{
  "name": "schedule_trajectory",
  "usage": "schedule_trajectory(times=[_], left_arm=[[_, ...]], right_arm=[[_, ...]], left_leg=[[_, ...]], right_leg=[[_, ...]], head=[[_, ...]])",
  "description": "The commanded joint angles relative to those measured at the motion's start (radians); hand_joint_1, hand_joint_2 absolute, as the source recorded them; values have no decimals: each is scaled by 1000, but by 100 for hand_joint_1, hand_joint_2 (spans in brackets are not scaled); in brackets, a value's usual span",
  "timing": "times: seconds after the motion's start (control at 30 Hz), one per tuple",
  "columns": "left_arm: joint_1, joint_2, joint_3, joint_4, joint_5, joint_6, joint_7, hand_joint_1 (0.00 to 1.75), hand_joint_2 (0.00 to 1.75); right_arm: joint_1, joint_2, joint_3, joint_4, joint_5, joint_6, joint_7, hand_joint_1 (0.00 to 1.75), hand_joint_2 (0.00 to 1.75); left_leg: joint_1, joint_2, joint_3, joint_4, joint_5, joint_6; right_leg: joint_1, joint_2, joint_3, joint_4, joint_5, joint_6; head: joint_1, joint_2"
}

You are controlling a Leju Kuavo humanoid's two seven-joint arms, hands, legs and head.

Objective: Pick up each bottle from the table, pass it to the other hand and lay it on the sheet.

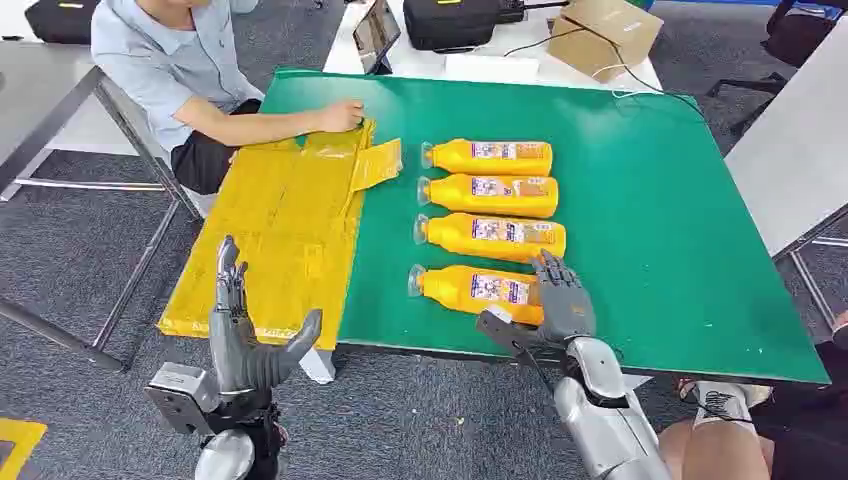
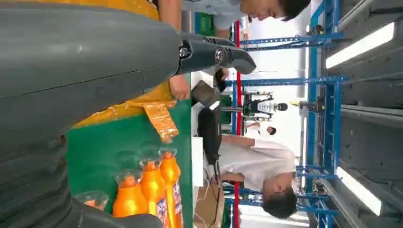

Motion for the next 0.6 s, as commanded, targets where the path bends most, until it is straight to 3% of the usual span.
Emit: schedule_trajectory(times=[0.03,0.13,0.17,0.2,0.6], left_arm=[[-38,33,-2,52,6,-24,20,0,175],[-41,33,-3,54,7,-27,23,0,175],[-41,33,-3,54,7,-27,23,0,175],[-42,32,-3,56,6,-27,23,0,175],[-55,41,-11,63,-9,-31,23,0,175]], right_arm=[[-107,6,38,195,-15,74,-8,112,175],[-113,8,37,210,-28,92,-19,112,175],[-113,8,37,210,-28,92,-19,164,175],[-114,12,32,218,-46,102,-30,171,175],[-144,18,38,331,-123,170,-63,175,175]], left_leg=[[0,1,2,-1,0,-1],[0,2,5,-1,-1,-1],[0,2,4,-1,-1,-1],[0,1,3,-1,0,-1],[1,2,9,-2,-1,-1]], right_leg=[[0,0,2,-1,0,-1],[1,0,5,-1,-1,-2],[1,0,4,-1,0,-2],[0,0,3,-1,0,-1],[1,-1,8,-2,0,-2]], head=[[0,0],[0,0],[0,0],[0,0],[0,0]])
